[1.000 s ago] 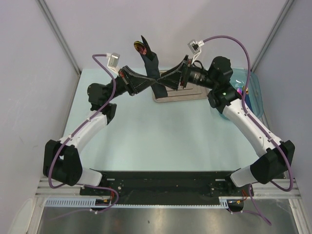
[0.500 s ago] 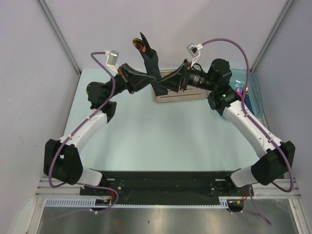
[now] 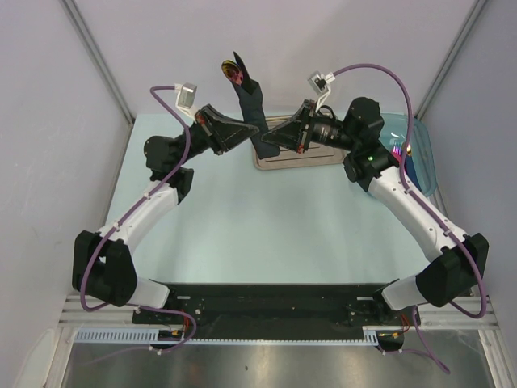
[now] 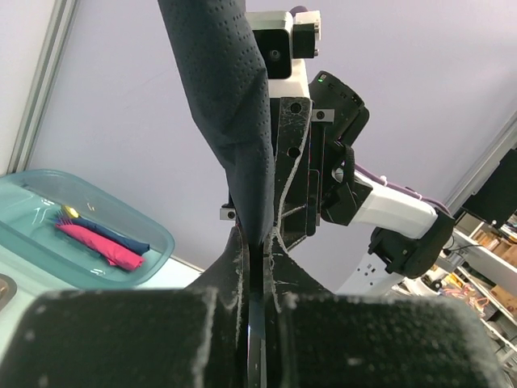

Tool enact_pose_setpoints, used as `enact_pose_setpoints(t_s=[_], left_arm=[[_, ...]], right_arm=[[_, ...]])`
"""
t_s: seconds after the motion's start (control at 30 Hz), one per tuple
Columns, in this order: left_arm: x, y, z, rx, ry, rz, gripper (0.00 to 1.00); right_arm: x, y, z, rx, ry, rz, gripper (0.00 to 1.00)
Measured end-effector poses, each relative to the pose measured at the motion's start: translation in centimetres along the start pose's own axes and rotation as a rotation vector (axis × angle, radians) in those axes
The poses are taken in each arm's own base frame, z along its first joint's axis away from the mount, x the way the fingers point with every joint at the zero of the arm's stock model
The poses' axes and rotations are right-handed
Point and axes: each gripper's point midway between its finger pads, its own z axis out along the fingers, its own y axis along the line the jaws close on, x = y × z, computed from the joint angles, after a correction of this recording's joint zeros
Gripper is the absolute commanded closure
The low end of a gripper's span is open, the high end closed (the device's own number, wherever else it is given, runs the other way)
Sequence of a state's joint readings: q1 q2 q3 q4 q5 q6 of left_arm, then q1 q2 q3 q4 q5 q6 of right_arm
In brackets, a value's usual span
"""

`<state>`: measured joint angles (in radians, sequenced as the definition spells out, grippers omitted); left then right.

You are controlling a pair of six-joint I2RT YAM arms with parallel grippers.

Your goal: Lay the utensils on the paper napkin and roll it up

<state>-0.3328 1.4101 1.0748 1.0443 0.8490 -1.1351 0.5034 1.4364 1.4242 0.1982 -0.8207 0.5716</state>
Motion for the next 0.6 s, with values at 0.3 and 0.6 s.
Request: enact_pose_setpoints(t_s=[0.3,0.6], left_arm=[[0.0,0.5,0.1,-0.017,-0.008,-0.001,0.38],[0.6,2.6,-0.2,-0.091,0.011,0.013,0.1]], right_arm=[[-0.3,-1.4,-0.9,0.046,0.002,0.037,1.0],[-1.9,-6.2,-4.7,0.193,-0.033,0.074,1.0]])
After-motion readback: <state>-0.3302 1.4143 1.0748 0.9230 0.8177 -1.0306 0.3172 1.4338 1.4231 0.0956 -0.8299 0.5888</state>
